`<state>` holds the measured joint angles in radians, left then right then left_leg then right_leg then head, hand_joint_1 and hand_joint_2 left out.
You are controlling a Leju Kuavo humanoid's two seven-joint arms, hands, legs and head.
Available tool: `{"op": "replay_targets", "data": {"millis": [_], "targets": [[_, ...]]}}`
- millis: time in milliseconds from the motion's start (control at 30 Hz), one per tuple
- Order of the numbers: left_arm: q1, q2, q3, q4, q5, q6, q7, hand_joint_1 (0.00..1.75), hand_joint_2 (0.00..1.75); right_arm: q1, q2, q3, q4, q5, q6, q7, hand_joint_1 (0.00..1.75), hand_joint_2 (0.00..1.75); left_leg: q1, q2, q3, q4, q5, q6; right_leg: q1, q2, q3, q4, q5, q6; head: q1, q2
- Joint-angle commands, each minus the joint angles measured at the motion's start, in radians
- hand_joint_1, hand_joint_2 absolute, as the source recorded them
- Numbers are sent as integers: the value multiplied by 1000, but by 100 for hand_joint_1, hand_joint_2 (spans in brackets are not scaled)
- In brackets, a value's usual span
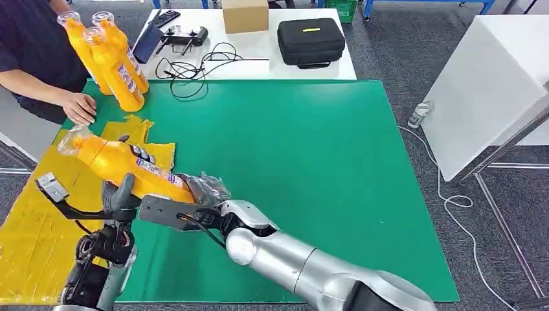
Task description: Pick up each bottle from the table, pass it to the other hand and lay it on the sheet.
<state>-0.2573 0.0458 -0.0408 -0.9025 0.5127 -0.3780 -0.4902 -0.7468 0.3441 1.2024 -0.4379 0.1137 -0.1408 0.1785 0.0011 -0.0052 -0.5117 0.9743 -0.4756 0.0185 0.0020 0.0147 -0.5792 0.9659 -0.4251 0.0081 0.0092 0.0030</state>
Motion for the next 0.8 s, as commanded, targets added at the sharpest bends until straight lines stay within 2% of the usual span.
{"op": "replay_targets", "data": {"millis": [33,100,167,200,233,300,333,400,467,500,533,633,667,800], "targets": [[-203,40,-65,138,-400,550,-208,175,175,-39,-10,-34,150,-22,-62,-138,0,0,1,-5,-2,1,1,-1,1,-6,1,0,0,0,0,0],[-214,62,-24,194,-484,668,-207,175,175,-65,-49,-103,122,-23,-91,-178,0,0,2,-8,-1,3,0,-2,2,-9,2,1,-1,1,0,0],[-227,94,22,270,-581,769,-181,175,175,-85,-93,-200,65,-2,-118,-214,0,0,2,-2,-1,1,0,-1,1,-3,1,0,0,0,1,0],[-241,113,19,328,-693,905,-180,175,175,-90,-118,-257,18,18,-142,-234,0,0,2,-2,0,2,0,-1,2,-3,2,1,0,1,2,0],[-245,125,35,361,-727,927,-183,175,175,-85,-140,-300,-28,40,-147,-238,0,0,1,1,1,1,0,-1,0,0,2,1,0,1,0,0],[-265,167,27,472,-904,1060,-107,175,175,-38,-191,-443,-175,124,-141,-250,0,0,1,0,1,1,0,-2,1,-1,2,2,0,0,0,0],[-248,180,87,450,-1058,1076,-49,175,175,-19,-202,-486,-218,153,-128,-251,0,0,2,-2,1,1,0,-1,1,-3,3,1,-1,1,0,0],[-249,174,132,474,-1082,1076,-82,175,175,0,-214,-515,-255,183,-109,-242,0,0,1,-4,0,0,1,-1,1,-2,2,0,0,1,1,0],[-187,153,319,364,-1488,1076,89,175,175,38,-215,-582,-303,223,-88,-272,0,0,2,-1,1,1,0,-1,2,0,2,0,0,1,0,0],[-180,144,393,379,-1598,1076,101,175,175,52,-218,-607,-322,240,-77,-281,0,0,3,-1,2,1,-1,-2,2,-1,3,0,0,1,0,0],[-149,145,438,341,-1749,1076,165,175,175,60,-218,-628,-334,246,-59,-289,0,0,1,0,1,-1,0,-1,1,0,2,0,0,1,0,0],[-110,159,470,367,-1995,1076,283,175,175,49,-202,-658,-313,280,-21,-295,0,0,2,3,4,0,-2,-2,2,2,5,0,-1,1,0,0],[-106,169,440,403,-2069,1076,332,175,175,44,-196,-667,-297,286,-7,-299,0,0,1,3,2,-1,-1,-2,0,2,3,0,-1,1,0,0],[-106,169,440,403,-2069,1076,332,175,175,44,-196,-667,-297,286,-7,-299,0,0,1,0,1,0,0,-1,0,0,2,0,0,1,0,0]]}}
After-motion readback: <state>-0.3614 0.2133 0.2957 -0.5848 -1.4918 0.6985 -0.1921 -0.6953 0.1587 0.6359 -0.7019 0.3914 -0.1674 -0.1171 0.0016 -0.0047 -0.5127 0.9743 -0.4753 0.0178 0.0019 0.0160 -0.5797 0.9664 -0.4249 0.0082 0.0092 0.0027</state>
